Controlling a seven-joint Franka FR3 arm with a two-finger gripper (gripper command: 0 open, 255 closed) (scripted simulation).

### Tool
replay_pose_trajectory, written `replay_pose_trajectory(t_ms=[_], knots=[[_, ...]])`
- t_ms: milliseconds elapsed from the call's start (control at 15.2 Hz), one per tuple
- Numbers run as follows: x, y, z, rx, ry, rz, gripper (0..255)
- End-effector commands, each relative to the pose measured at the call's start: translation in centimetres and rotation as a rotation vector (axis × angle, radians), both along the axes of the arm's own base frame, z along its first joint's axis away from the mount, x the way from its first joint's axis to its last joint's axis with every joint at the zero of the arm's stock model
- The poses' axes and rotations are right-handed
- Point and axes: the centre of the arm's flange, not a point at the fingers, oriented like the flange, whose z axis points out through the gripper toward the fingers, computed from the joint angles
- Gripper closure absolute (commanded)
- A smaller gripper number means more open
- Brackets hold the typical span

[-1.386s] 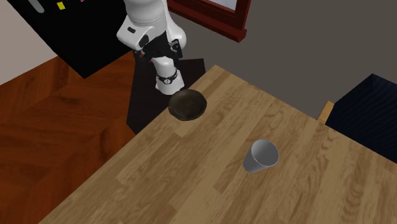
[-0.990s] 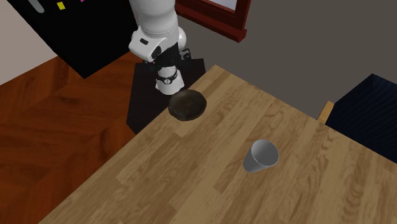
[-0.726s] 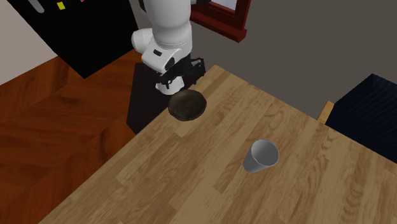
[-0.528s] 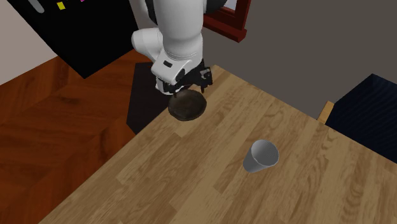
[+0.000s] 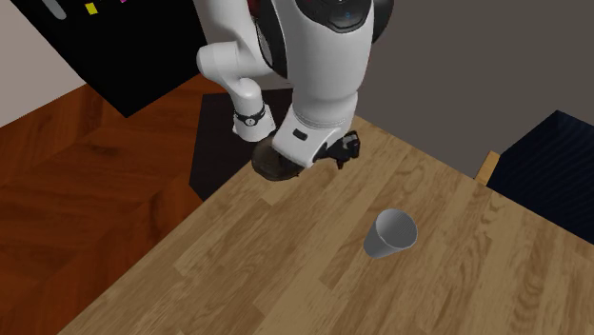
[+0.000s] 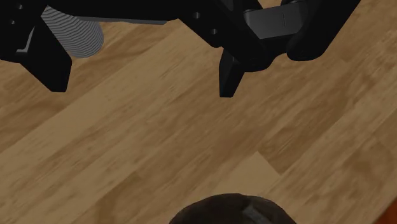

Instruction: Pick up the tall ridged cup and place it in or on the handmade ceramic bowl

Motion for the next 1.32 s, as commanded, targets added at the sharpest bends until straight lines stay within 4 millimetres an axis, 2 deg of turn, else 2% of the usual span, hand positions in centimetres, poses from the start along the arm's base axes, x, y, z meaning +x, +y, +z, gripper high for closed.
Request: replay_pose_trajectory(t_ms=[0,726,1254], knots=[[2.0,1.4,-0.3,0.007,-0.010,-0.006,0],[12.6,9.4,-0.9,0.037,-0.063,-0.032,0],[12.5,9.8,-4.9,0.037,-0.063,-0.032,0]])
